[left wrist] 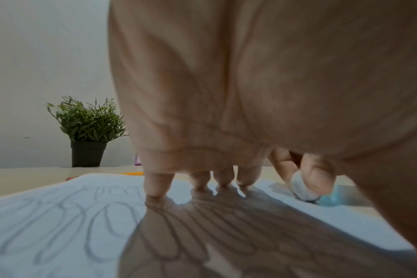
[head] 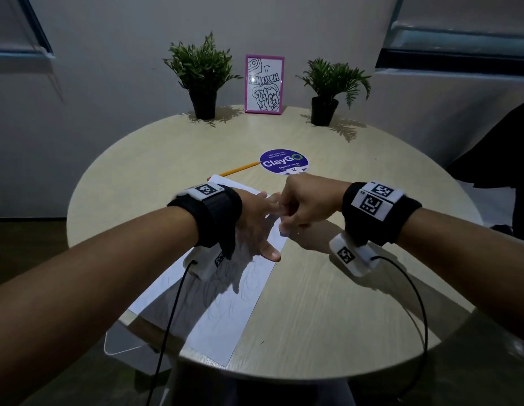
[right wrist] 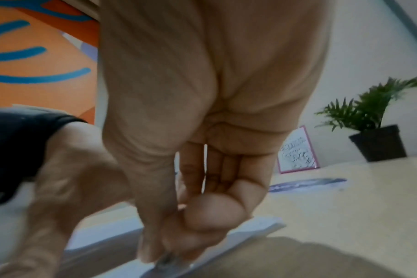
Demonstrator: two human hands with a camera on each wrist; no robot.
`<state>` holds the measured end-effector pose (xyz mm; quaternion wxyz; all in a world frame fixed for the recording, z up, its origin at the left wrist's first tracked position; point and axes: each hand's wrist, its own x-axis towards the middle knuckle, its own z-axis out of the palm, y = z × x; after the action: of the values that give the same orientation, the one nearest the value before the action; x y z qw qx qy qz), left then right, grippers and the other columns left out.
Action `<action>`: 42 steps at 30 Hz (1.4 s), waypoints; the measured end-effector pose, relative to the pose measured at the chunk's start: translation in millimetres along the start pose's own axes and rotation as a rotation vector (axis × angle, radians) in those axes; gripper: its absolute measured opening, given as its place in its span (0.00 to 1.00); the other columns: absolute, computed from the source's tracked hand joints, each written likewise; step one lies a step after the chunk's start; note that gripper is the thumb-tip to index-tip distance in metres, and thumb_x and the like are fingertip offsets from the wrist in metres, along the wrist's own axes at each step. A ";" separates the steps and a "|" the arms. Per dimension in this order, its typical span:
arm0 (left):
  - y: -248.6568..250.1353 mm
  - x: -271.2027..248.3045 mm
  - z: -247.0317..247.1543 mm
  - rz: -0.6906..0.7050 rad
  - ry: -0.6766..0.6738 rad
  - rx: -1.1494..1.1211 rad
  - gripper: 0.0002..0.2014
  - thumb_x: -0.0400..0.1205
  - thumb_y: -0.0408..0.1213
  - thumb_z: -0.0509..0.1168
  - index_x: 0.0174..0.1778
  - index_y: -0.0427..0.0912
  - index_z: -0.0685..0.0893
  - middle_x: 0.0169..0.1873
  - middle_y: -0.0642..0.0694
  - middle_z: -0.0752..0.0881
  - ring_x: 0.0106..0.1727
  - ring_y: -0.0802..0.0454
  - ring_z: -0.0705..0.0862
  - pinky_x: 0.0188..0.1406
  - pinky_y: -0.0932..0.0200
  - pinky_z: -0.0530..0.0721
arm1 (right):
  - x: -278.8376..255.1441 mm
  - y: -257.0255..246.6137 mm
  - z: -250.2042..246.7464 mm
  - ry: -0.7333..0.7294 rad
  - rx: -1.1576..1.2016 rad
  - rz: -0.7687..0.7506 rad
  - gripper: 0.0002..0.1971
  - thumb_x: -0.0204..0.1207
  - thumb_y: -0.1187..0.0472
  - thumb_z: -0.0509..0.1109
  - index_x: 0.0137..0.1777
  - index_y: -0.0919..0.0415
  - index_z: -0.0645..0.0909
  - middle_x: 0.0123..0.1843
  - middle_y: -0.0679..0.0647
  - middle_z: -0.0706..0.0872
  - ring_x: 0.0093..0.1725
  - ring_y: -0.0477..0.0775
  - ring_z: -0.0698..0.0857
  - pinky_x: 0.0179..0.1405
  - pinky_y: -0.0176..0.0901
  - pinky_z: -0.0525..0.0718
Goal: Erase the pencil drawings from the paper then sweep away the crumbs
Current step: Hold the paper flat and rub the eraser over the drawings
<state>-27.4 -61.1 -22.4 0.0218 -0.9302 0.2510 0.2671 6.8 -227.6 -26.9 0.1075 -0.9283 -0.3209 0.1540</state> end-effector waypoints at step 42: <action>-6.4 7.2 2.0 -0.015 -0.015 -0.007 0.61 0.70 0.67 0.73 0.87 0.58 0.37 0.87 0.55 0.38 0.88 0.53 0.39 0.85 0.42 0.53 | 3.3 5.1 -1.1 0.047 -0.071 0.070 0.11 0.70 0.52 0.83 0.34 0.59 0.90 0.27 0.50 0.89 0.25 0.43 0.83 0.29 0.34 0.79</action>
<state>-20.1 -58.5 -28.3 0.0222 -0.9301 0.2429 0.2747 12.5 -229.5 -28.0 0.0766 -0.9456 -0.2907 0.1242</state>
